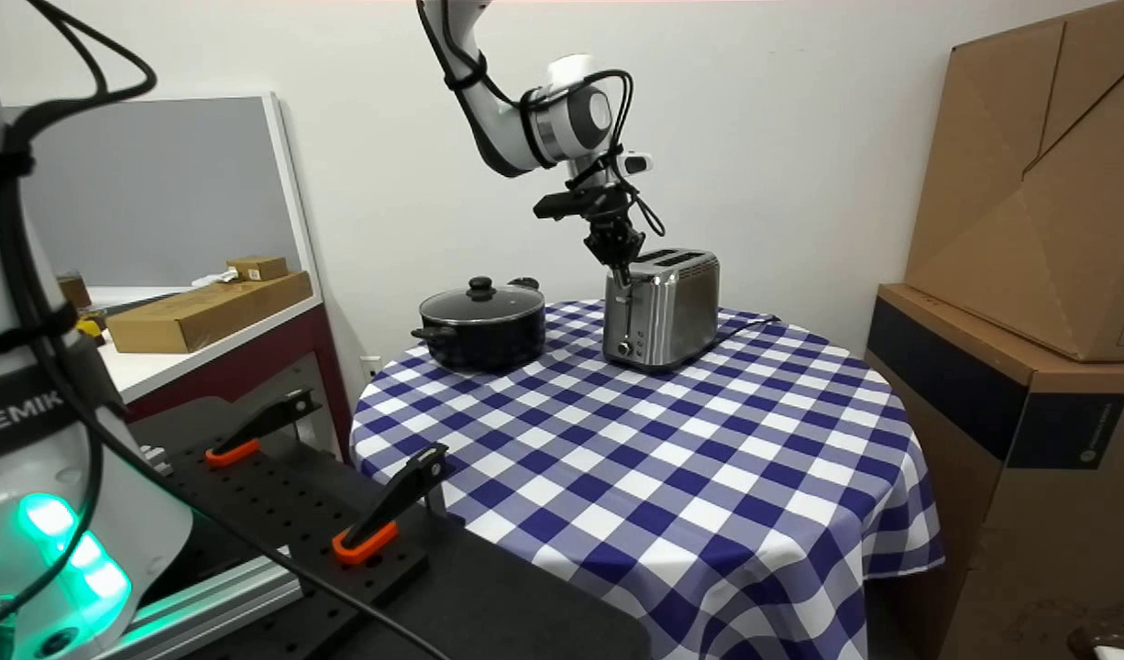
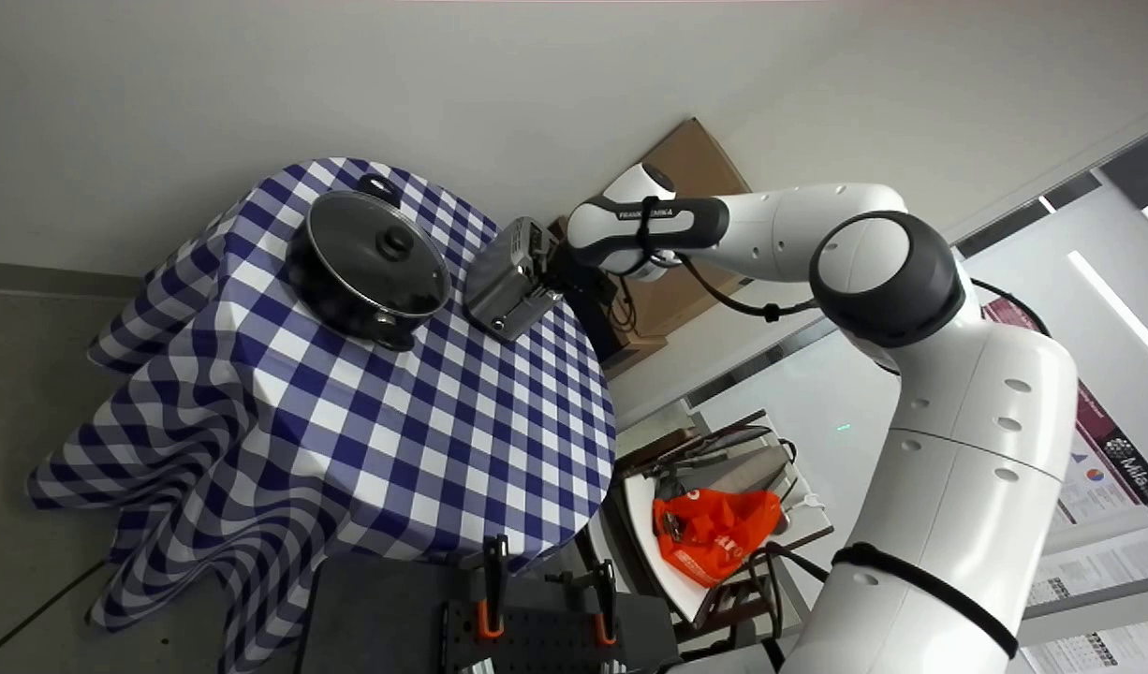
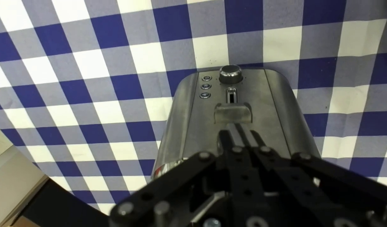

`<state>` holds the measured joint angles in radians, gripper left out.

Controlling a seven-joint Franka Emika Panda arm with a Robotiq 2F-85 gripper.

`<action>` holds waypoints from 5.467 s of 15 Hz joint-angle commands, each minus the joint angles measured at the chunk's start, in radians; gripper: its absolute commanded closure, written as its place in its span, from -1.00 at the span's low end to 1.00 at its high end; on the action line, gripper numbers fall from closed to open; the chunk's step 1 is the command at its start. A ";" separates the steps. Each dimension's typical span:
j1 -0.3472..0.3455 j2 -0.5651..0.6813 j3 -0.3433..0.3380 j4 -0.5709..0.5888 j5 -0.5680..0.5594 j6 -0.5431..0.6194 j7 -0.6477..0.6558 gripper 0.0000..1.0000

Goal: Turn off the toaster

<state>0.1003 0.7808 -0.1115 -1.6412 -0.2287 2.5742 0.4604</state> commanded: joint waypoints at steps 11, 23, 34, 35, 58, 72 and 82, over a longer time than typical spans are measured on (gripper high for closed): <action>0.026 0.098 -0.027 0.084 0.031 -0.006 -0.066 0.99; 0.026 0.193 -0.023 0.175 0.035 -0.029 -0.101 0.99; 0.012 0.249 -0.016 0.187 0.052 -0.023 -0.113 0.99; 0.012 0.252 -0.017 0.187 0.052 -0.022 -0.113 0.99; 0.015 0.164 0.005 0.072 0.074 0.040 -0.145 0.99; 0.050 -0.122 0.049 -0.231 0.162 0.043 -0.128 0.99; 0.083 -0.530 0.055 -0.492 0.124 -0.106 -0.052 0.99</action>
<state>0.1774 0.3964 -0.0481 -2.0245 -0.0958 2.5150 0.3695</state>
